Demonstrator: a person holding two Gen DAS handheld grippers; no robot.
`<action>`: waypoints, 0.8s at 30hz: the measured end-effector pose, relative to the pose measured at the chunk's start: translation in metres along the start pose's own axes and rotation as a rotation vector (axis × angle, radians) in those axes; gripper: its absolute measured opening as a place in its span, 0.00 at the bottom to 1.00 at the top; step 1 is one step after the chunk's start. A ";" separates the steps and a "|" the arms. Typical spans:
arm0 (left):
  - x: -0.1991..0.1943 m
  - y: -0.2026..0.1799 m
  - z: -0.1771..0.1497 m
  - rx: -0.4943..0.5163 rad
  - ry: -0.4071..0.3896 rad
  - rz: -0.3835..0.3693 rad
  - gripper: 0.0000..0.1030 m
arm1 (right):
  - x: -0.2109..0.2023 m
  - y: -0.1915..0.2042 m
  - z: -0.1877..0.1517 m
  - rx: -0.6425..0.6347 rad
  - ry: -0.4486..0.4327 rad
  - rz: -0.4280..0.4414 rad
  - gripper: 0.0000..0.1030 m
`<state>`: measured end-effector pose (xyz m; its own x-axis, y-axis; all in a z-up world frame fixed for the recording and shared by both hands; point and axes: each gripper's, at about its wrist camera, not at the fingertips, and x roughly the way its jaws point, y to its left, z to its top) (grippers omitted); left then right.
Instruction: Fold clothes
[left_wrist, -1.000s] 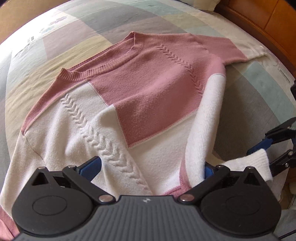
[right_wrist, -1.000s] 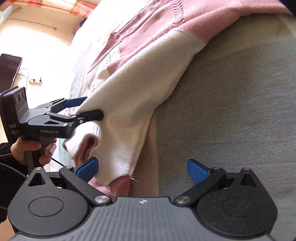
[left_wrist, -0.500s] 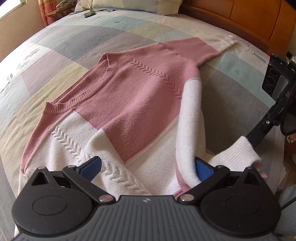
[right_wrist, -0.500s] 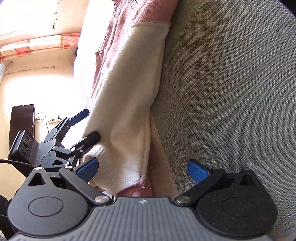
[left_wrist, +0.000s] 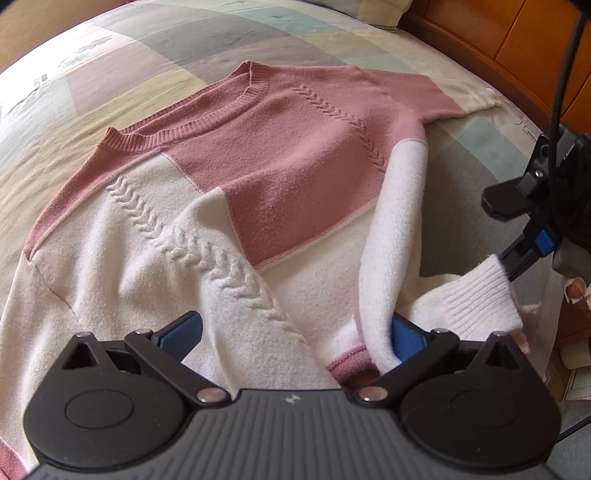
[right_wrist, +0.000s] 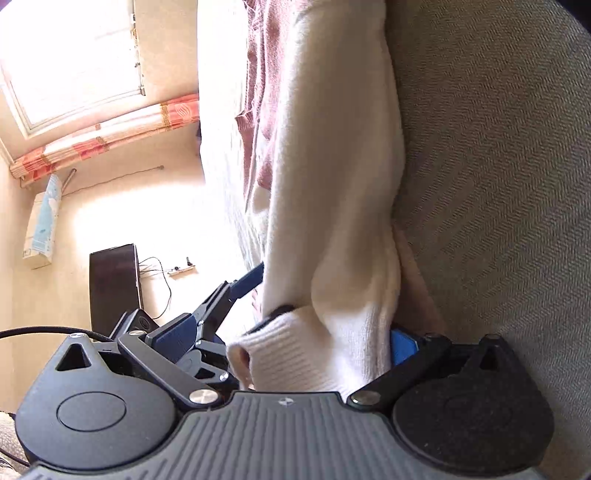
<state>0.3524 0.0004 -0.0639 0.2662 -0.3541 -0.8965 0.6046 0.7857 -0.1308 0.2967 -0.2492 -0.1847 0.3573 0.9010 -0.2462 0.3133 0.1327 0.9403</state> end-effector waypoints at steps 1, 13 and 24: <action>0.000 -0.001 -0.001 -0.005 0.000 -0.003 0.99 | -0.002 0.004 0.001 -0.014 -0.014 0.032 1.00; 0.006 0.000 -0.011 -0.076 0.010 -0.025 0.99 | -0.007 0.006 0.001 -0.188 0.018 -0.088 0.89; 0.011 -0.004 -0.014 -0.089 0.006 0.004 1.00 | -0.001 -0.012 0.004 -0.064 0.053 -0.163 0.27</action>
<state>0.3431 0.0002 -0.0795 0.2643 -0.3479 -0.8995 0.5344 0.8292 -0.1637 0.2965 -0.2531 -0.1969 0.2589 0.8858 -0.3851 0.3063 0.3028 0.9025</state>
